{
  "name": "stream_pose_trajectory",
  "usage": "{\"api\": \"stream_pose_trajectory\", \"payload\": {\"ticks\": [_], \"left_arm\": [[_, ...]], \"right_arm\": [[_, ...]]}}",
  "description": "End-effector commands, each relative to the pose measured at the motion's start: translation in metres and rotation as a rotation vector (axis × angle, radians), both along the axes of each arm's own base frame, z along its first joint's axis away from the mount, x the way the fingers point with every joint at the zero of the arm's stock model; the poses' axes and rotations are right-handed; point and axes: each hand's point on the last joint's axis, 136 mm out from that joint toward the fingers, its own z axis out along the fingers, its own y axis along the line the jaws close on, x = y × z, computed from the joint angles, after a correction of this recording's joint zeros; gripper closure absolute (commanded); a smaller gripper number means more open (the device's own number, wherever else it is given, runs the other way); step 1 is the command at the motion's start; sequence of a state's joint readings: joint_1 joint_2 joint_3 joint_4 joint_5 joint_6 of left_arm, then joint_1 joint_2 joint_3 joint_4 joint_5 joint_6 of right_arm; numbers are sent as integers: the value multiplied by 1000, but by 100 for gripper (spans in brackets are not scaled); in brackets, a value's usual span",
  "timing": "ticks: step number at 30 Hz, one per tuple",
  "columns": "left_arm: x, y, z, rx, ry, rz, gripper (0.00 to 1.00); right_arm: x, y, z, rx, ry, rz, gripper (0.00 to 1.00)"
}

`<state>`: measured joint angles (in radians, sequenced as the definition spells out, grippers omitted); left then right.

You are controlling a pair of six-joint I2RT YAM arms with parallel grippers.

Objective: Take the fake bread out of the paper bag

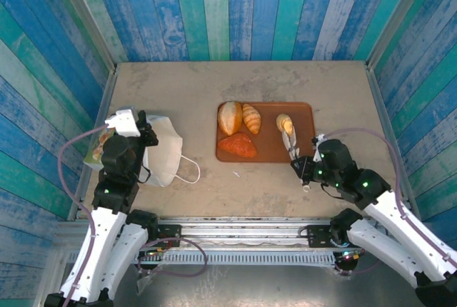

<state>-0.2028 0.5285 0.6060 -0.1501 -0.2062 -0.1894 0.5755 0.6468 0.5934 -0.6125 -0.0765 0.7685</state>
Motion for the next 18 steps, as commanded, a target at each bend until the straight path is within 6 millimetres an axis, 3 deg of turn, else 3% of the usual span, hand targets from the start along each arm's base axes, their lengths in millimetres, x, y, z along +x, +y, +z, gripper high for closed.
{"api": "stream_pose_trajectory", "payload": {"ticks": [1,11,18], "left_arm": [[0,1,3,-11,-18,0,100],[-2,1,4,-16,-23,0,100],[-2,1,4,-17,-23,0,100]], "right_arm": [[12,4,17,178,-37,-90,74],[5,-21,-18,380,84,-367,68],[0,-29,-23,445,78,-432,59]]}}
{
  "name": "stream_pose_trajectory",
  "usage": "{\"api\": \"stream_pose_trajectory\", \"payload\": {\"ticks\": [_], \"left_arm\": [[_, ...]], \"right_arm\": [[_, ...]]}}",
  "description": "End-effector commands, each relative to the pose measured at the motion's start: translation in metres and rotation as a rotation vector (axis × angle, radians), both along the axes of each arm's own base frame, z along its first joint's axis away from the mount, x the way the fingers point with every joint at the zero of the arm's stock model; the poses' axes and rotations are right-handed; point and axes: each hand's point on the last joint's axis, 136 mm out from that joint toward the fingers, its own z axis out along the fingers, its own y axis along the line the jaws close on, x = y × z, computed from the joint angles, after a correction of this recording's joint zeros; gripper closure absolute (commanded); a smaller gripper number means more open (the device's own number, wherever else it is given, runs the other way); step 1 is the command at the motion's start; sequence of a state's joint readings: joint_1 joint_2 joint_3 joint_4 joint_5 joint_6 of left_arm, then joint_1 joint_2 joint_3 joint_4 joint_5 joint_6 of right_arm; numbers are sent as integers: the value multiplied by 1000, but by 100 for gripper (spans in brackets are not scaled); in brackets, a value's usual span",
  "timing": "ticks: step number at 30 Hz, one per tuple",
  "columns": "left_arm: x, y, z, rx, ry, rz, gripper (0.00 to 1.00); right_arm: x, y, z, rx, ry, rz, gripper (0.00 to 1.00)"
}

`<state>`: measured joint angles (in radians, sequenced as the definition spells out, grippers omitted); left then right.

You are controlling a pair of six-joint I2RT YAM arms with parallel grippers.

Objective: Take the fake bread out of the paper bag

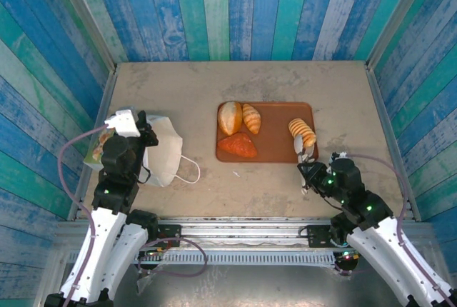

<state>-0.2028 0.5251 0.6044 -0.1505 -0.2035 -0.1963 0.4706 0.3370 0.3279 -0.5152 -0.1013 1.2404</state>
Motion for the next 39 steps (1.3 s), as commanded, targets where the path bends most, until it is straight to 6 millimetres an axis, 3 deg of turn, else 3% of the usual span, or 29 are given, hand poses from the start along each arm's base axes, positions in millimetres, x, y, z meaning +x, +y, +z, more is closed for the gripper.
{"api": "stream_pose_trajectory", "payload": {"ticks": [1,8,14,22,27,30,36,39], "left_arm": [[-1,1,4,-9,-21,2,100],[-2,1,4,-12,-22,2,100],[-2,1,4,-12,-24,1,100],[-3,1,4,-12,-25,-2,100],[-2,0,4,-11,-23,-4,100],[-2,1,3,-12,-21,-1,100],[-1,2,2,-7,-15,8,100],[0,2,1,-3,-7,7,100]], "right_arm": [[4,-4,11,58,-28,-60,56],[-4,-11,19,17,-14,-61,45],[-8,-30,35,-81,-38,-98,41],[2,-42,55,-453,-50,71,41],[22,-17,37,-644,50,367,39],[32,-14,23,-719,154,461,39],[46,-13,8,-807,246,577,37],[51,-14,6,-828,253,595,44]]}}
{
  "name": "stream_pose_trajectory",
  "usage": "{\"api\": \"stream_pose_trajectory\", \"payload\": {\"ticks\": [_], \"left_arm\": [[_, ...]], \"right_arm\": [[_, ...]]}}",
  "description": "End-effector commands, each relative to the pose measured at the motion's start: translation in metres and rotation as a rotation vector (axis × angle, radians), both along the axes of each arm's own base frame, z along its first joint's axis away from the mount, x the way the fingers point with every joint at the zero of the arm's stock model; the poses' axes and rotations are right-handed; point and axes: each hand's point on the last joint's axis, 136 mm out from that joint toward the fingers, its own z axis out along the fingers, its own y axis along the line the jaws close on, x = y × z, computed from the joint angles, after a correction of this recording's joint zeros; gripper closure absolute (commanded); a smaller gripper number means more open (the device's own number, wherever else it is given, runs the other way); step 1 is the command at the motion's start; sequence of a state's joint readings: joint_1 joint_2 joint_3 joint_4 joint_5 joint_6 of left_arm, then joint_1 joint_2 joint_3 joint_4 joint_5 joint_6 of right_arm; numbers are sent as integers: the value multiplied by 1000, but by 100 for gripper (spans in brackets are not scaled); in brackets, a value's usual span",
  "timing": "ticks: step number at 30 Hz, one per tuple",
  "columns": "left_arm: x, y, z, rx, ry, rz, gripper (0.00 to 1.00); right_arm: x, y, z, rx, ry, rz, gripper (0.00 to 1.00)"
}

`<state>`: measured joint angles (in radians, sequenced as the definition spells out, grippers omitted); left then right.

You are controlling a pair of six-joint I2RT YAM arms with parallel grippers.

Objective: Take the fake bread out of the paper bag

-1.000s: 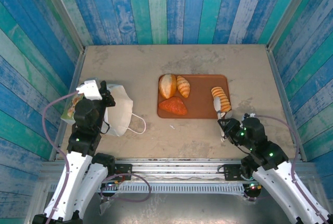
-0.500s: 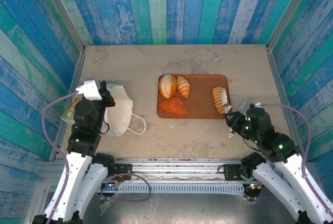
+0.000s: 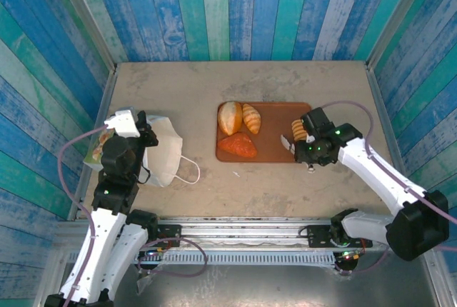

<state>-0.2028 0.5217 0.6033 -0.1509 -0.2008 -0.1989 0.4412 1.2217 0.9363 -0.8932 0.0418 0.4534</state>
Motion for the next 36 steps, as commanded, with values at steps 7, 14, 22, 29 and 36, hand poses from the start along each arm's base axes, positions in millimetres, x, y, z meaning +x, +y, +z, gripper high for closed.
{"api": "stream_pose_trajectory", "payload": {"ticks": [7,14,22,29,36], "left_arm": [[4,1,-3,8,10,9,100],[5,1,-5,8,17,7,100],[4,2,-4,9,13,12,100],[4,3,-3,5,10,15,100],[3,3,-2,4,7,15,100]], "right_arm": [[11,15,22,60,-64,100,66],[28,41,23,188,-92,99,68],[51,59,17,252,-88,32,68],[61,74,14,257,-81,24,66],[72,74,13,246,-109,-25,63]]}}
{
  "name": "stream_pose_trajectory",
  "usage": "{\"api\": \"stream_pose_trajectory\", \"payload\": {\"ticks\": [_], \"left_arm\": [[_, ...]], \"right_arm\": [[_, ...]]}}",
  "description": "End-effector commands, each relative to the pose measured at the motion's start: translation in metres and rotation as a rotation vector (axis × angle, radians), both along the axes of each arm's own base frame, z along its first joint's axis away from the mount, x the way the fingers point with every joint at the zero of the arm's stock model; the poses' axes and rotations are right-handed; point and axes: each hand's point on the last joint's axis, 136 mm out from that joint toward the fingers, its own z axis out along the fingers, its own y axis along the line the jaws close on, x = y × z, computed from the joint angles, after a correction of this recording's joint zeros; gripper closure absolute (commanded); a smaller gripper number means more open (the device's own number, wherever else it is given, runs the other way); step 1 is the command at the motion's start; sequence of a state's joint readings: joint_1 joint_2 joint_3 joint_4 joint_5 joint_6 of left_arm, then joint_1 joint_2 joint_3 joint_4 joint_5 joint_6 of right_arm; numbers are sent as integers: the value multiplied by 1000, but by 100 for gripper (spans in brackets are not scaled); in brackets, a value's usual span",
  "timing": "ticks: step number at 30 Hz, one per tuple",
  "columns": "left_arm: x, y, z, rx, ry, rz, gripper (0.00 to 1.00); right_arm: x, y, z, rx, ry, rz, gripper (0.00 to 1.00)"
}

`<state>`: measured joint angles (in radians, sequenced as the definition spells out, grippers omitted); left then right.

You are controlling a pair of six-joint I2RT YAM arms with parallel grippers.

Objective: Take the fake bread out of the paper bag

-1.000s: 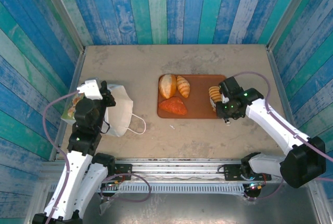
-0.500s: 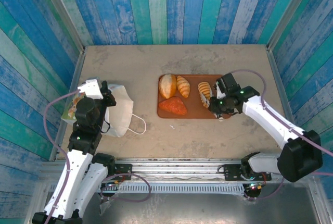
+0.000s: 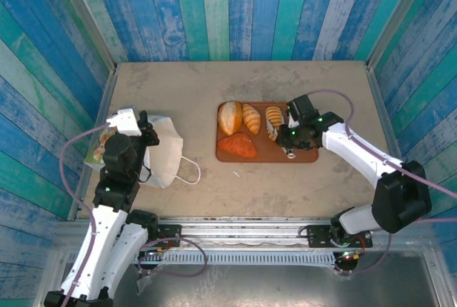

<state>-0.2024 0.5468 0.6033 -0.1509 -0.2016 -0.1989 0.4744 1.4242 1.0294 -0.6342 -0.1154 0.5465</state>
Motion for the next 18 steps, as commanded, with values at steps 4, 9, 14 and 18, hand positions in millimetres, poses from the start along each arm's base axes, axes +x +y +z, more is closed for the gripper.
{"api": "stream_pose_trajectory", "payload": {"ticks": [4,9,14,18], "left_arm": [[-1,4,4,-1,-17,14,100],[-1,4,4,-2,-16,14,100],[-1,4,3,-2,-14,14,100],[0,4,3,-2,-14,12,100]], "right_arm": [[19,6,14,30,-68,-44,63],[19,14,18,71,-83,-21,62],[18,16,18,87,-85,-20,62],[17,22,19,121,-86,-7,62]]}}
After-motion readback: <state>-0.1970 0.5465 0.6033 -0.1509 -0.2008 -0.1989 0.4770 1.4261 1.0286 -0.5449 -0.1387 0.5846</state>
